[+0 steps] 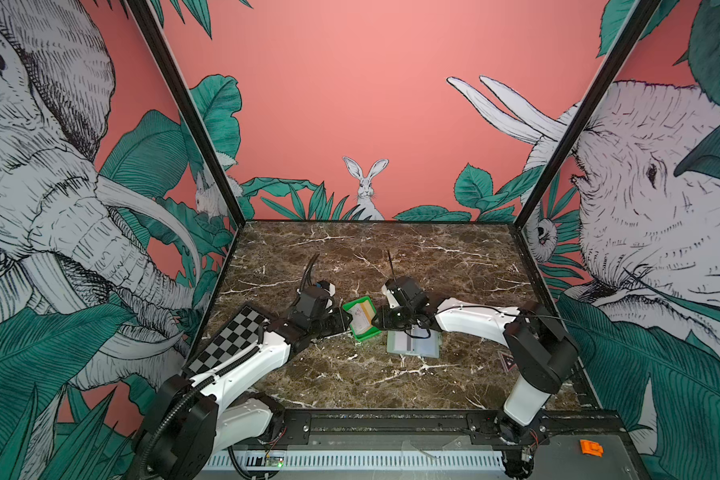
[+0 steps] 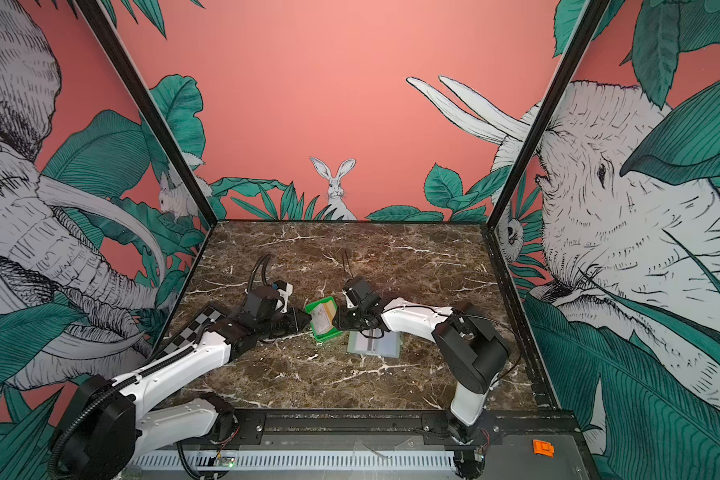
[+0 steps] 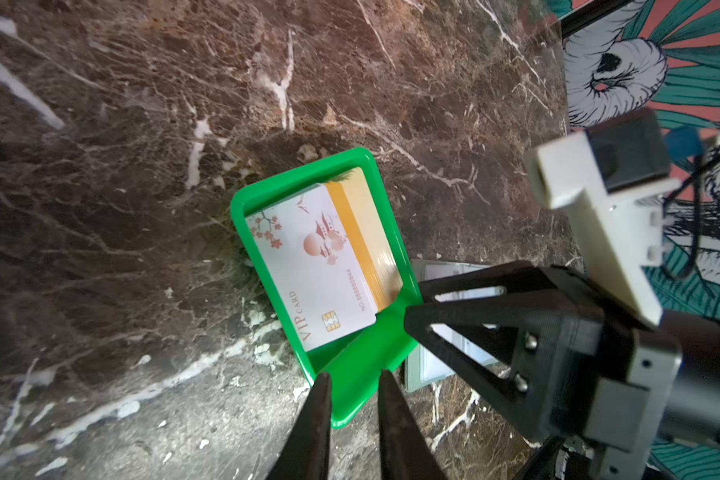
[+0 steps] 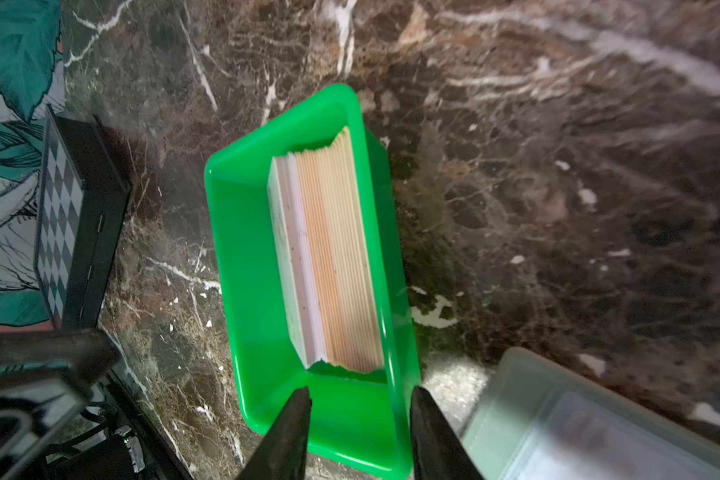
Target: Put the credit cards into the card holder
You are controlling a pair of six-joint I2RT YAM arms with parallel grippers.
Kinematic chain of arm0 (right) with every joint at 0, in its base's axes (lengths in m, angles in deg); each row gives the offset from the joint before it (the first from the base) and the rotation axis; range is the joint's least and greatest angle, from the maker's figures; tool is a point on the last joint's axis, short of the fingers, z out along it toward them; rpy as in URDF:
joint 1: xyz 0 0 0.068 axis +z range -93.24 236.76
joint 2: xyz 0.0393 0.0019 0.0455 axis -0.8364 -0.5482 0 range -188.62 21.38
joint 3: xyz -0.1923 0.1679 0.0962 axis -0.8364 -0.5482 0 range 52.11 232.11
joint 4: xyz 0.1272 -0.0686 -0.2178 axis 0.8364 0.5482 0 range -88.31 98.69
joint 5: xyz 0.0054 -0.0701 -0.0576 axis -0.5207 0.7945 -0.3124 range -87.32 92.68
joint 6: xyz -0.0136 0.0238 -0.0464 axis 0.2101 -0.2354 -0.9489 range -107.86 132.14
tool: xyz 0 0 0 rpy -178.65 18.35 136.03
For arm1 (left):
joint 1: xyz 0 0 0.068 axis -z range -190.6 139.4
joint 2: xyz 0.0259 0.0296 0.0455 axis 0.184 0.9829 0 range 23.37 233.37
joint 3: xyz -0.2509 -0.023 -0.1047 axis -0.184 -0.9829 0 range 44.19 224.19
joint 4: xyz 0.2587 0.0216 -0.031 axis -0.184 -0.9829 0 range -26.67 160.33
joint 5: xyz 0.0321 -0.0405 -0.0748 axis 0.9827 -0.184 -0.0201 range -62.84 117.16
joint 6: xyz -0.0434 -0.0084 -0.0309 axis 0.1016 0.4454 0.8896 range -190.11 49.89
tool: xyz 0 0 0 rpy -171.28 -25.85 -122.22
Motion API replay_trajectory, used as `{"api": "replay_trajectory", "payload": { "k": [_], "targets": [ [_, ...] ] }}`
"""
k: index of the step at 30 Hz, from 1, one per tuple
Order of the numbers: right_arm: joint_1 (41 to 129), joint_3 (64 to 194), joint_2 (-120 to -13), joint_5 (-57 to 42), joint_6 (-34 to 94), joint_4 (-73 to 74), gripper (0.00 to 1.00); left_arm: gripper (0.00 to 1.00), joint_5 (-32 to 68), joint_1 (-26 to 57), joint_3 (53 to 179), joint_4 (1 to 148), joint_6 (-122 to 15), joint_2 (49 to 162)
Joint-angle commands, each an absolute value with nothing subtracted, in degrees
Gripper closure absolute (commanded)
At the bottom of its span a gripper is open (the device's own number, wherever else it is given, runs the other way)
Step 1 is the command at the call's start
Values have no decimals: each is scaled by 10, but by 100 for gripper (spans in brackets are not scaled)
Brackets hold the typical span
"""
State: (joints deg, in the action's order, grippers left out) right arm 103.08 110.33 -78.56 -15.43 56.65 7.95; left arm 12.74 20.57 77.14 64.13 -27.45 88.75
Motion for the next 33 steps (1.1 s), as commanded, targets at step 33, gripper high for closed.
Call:
{"api": "replay_trajectory", "payload": {
  "k": [33],
  "targets": [
    [1053, 1295, -914, -81, 532, 182, 31, 83, 110, 190, 820, 643, -306, 1014]
  ]
}}
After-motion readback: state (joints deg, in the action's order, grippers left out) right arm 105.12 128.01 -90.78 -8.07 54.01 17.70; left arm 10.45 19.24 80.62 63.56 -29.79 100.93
